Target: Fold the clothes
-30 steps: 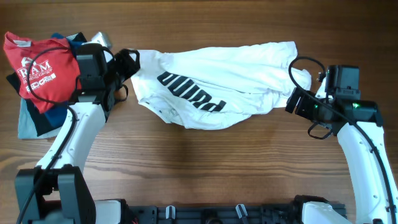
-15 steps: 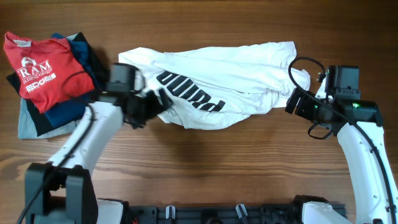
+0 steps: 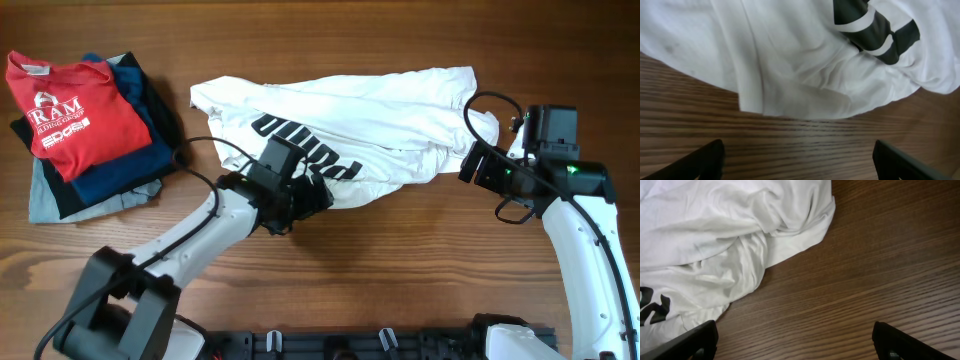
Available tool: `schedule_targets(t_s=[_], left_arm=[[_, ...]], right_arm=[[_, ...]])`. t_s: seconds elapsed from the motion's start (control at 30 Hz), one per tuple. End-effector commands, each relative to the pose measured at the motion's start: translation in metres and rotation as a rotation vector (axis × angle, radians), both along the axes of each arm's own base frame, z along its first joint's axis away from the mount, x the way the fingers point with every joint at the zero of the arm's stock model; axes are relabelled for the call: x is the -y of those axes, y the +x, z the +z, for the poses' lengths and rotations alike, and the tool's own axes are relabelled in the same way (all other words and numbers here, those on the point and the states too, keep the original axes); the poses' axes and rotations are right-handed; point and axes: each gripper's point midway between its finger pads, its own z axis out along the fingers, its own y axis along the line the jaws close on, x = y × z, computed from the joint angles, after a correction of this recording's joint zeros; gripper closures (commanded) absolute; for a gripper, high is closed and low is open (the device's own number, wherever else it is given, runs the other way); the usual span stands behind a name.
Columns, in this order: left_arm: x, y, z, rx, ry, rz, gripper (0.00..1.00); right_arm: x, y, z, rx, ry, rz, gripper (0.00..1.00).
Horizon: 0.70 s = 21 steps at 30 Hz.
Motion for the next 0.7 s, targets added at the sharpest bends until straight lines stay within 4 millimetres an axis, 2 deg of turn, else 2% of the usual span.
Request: schedule_targets(t_s=[0.0,0.2,0.23,0.27,0.3,0.33,0.37,0.4,0.53,0.6,0.67], left_arm=[[0.002,0.003,-0.017,-0.038,0.026,0.116,0.05],[0.005,0.009,-0.039,-0.066,0.04,0.171,0.09],[0.006,0.011,-0.041,-0.058,0.036,0.172,0.14],[0.007,0.014,-0.041,-0.047,0.031,0.173,0.29],[0.009,0.017,-0.041,-0.036,0.022,0.173,0.54],[0.011,0.02,-0.039,-0.023,0.012,0.173,0.68],[0.013,0.022,-0.038,-0.014,0.005,0.173,0.87],[0.015,0.025,-0.035,-0.004,-0.01,0.17,0.96],[0.02,0.021,-0.02,0.023,-0.035,0.104,0.96],[0.018,0.018,-0.005,0.037,-0.042,0.077,0.96],[0.012,0.016,0.02,0.066,-0.039,0.058,0.96]], right_arm=[[0.004,0.001,0.005,0.014,-0.022,0.003,0.0],[0.004,0.001,0.005,0.014,-0.022,0.003,0.0],[0.004,0.001,0.005,0.014,-0.022,0.003,0.0],[0.004,0.001,0.005,0.014,-0.022,0.003,0.0],[0.004,0.001,0.005,0.014,-0.022,0.003,0.0],[0.004,0.001,0.005,0.014,-0.022,0.003,0.0],[0.004,0.001,0.005,0.014,-0.022,0.003,0.0],[0.004,0.001,0.005,0.014,-0.022,0.003,0.0],[0.004,0.001,0.005,0.013,-0.023,0.003,0.0],[0.004,0.001,0.005,0.013,-0.025,0.008,0.01],[0.004,0.001,0.005,0.013,-0.03,0.022,0.0]])
